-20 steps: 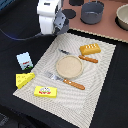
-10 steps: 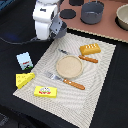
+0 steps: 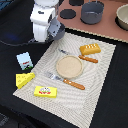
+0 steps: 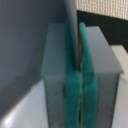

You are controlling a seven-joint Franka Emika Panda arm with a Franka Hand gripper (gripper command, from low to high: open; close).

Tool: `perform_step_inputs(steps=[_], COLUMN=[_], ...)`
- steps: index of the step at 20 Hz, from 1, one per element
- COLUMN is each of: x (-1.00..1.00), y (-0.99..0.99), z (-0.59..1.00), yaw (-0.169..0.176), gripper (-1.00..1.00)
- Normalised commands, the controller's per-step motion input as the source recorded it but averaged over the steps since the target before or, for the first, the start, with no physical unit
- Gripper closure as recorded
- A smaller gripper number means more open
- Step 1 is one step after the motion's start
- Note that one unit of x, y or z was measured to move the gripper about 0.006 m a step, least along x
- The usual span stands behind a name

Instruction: Interact with the objects in diverse but meaningful ways.

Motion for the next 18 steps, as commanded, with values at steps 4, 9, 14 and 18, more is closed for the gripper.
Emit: perform_step_inputs(steps=[4,9,14,18], x=[-0.53,-0.5,-0.39,-0.26], y=[-0.11,-0.15,-0.19,-0.17], z=[-0.21,-0.21,-0.18,-0.15], yaw=[-0.002,-0.005,-0.005,-0.001], gripper=[1.0,1.0,1.0,-1.0])
